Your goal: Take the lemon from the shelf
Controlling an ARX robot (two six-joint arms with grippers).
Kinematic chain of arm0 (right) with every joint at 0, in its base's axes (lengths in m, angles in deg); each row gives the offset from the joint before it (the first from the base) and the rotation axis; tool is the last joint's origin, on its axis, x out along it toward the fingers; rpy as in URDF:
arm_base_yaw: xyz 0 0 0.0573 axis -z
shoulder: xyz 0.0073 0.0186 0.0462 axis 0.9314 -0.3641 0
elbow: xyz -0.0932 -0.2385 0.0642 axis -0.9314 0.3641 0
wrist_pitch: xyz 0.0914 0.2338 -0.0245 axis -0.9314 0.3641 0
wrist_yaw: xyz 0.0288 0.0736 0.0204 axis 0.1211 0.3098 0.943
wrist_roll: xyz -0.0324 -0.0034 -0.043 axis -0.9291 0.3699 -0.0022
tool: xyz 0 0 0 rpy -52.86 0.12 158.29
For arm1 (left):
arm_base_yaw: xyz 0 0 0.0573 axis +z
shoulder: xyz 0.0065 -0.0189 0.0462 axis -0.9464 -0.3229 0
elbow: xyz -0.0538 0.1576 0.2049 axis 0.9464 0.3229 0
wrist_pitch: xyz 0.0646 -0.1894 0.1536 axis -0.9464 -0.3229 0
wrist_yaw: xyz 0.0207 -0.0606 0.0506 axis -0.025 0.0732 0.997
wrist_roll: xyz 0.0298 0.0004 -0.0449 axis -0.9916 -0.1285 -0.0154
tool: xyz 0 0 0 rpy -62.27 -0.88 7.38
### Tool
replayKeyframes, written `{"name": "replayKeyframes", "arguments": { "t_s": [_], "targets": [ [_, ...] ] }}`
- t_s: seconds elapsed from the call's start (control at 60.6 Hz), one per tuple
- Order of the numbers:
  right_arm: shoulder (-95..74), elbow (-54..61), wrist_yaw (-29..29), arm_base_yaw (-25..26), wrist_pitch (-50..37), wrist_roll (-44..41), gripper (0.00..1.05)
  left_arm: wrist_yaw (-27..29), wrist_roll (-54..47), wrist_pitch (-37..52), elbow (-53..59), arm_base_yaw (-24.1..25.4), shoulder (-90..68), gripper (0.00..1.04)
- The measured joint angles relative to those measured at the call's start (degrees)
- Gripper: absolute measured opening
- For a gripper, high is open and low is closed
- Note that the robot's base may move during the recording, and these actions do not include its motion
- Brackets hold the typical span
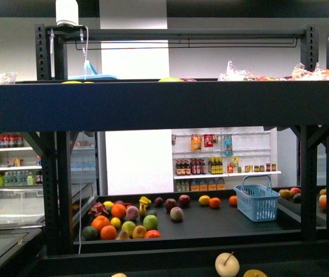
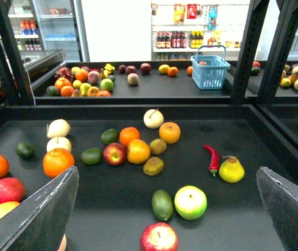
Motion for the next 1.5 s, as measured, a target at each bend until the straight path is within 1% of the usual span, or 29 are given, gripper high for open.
{"name": "replayKeyframes", "arguments": {
  "t_s": [0.132, 0.214, 0.231, 0.247, 0.297, 0.33, 0.379, 0.462, 0.511, 0.594, 0.643, 0.759, 0.907, 1.039, 1.154, 1.22, 1.286, 1.501],
  "targets": [
    [0.0, 0.0, 0.0, 0.0, 0.0, 0.0, 1.02, -0.24, -0.2, -1.11, 0.37, 0.0, -0.28, 0.27],
    [0.0, 0.0, -0.02, 0.0, 0.0, 0.0, 1.02, -0.39, -1.53, -5.09, -0.83, 0.0, -0.92, 0.27],
    [0.0, 0.0, -0.02, 0.0, 0.0, 0.0, 1.02, -0.35, -1.62, -5.95, -1.18, 0.0, -0.96, 0.28],
    [0.0, 0.0, -0.02, 0.0, 0.0, 0.0, 1.02, -0.31, -1.68, -6.6, -1.53, 0.0, -0.96, 0.32],
    [0.0, 0.0, 0.0, 0.0, 0.0, 0.0, 1.02, -0.33, -1.6, -7.58, -1.9, 0.0, -1.03, 0.39],
    [0.0, 0.0, 0.0, 0.0, 0.0, 0.0, 1.02, -0.15, -1.64, -8.09, -2.36, 0.0, -1.16, 0.46],
    [0.0, 0.0, 0.0, 0.0, 0.0, 0.0, 1.02, 0.02, -1.68, -8.61, -2.71, 0.0, -1.33, 0.53],
    [0.0, 0.0, 0.0, 0.0, 0.0, 0.0, 1.02, 0.24, -2.01, -9.86, -3.82, 0.0, -1.73, 0.69],
    [0.0, 0.0, 0.0, 0.0, 0.0, 0.0, 1.02, 0.35, -2.4, -10.51, -4.22, 0.0, -1.75, 0.76],
    [0.0, 0.0, 0.0, 0.0, 0.0, 0.0, 1.02, 1.03, -3.78, -12.83, -5.33, 0.0, -1.79, 0.92],
    [0.0, 0.0, 0.0, 0.0, 0.0, 0.0, 1.02, 1.29, -4.59, -14.25, -5.88, 0.0, -1.79, 0.98],
    [0.0, 0.0, 0.0, 0.0, 0.0, 0.0, 1.02, 2.23, -6.91, -18.43, -6.84, -0.04, -1.55, 0.97],
    [0.0, 0.0, 0.0, 0.0, 0.0, 0.0, 1.02, 3.28, -9.42, -21.55, -6.86, -0.09, -0.33, 0.97],
    [0.0, 0.0, -0.02, 0.0, 0.0, 0.0, 1.02, 3.87, -11.41, -22.99, -6.49, 0.07, 0.31, 0.97],
    [0.0, 0.0, 0.0, 0.0, 0.0, 0.02, 1.02, 4.72, -12.26, -22.53, -6.4, 0.07, 1.73, 0.97],
    [0.0, 0.0, -0.02, 0.0, 0.0, 0.0, 1.02, 2.89, -12.83, -20.26, -6.05, 0.07, 2.97, 0.97],
    [0.0, 0.0, 0.0, 0.0, 0.0, 0.0, 1.02, 1.07, -12.92, -19.78, -5.86, -0.09, 3.58, 0.97],
    [0.0, 0.0, -0.02, 0.0, 0.0, 0.0, 1.02, -2.4, -12.66, -22.86, -3.43, -0.55, 6.14, 0.97]
  ]
}}
